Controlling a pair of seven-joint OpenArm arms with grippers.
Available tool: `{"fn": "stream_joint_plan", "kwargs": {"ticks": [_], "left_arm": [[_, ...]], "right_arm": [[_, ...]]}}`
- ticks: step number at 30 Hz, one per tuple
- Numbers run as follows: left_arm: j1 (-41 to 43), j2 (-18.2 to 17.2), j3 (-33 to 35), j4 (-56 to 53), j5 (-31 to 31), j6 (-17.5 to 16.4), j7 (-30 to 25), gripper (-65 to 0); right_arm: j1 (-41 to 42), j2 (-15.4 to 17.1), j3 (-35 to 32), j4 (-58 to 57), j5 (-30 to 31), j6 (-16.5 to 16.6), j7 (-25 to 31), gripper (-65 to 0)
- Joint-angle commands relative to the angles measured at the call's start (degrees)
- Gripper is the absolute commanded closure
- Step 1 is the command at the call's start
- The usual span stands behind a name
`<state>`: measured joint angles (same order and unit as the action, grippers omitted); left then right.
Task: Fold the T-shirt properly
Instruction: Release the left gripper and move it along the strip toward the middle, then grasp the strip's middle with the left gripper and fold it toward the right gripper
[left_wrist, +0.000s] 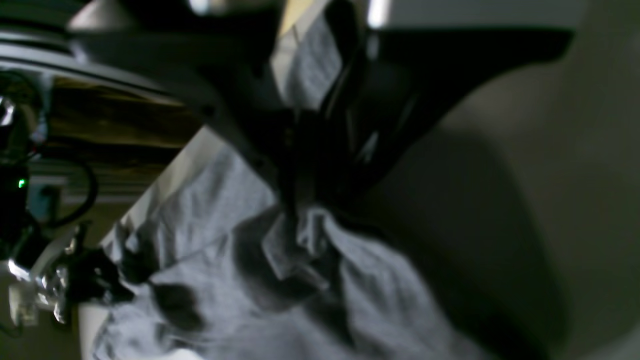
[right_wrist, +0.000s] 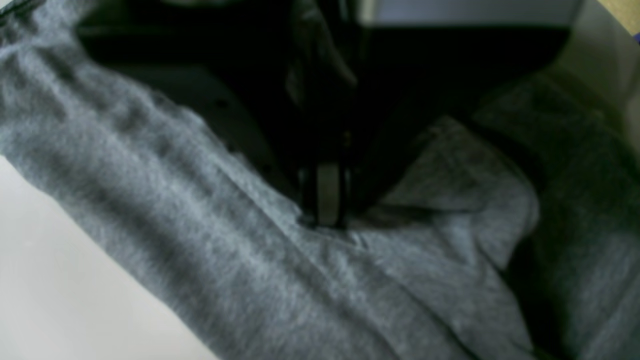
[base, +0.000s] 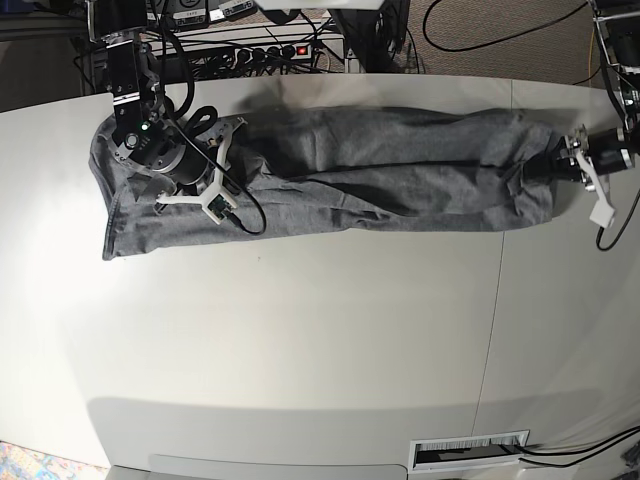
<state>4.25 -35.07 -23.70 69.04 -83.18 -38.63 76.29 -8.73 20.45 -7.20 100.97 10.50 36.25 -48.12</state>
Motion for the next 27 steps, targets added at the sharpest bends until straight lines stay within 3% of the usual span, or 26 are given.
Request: {"fn": "stream_joint_plan", "kwargs": {"ticks": [1, 6, 10, 16, 27], "left_arm": [[-0.74, -1.44, -0.39, 2.64, -1.82, -0.22, -0.07, 0.0], [-0.33, -0.87, -0.37, 14.67, -1.82, -0.24, 0.00, 0.0], [0.20, 1.66, -0.37, 24.06, -1.82, -0.33, -0.07, 0.0], [2.16, 9.42, -0.17, 33.44, -1.82, -1.37, -1.84, 0.0], [3.52, 22.58, 5.31, 34.14, -1.82, -1.37, -3.54, 0.0]], "right_arm": [[0.31, 0.66, 0.17, 0.33, -1.11, -0.09, -1.27, -0.8], [0.31, 0.66, 0.17, 0.33, -1.11, -0.09, -1.14, -0.8], [0.31, 0.66, 0.17, 0.33, -1.14, -0.09, -1.14, -0.8], [0.31, 0.66, 0.17, 0.33, -1.14, -0.09, -1.25, -0.8], [0.31, 0.66, 0.17, 0.33, -1.14, -0.11, -1.36, -0.8]]}}
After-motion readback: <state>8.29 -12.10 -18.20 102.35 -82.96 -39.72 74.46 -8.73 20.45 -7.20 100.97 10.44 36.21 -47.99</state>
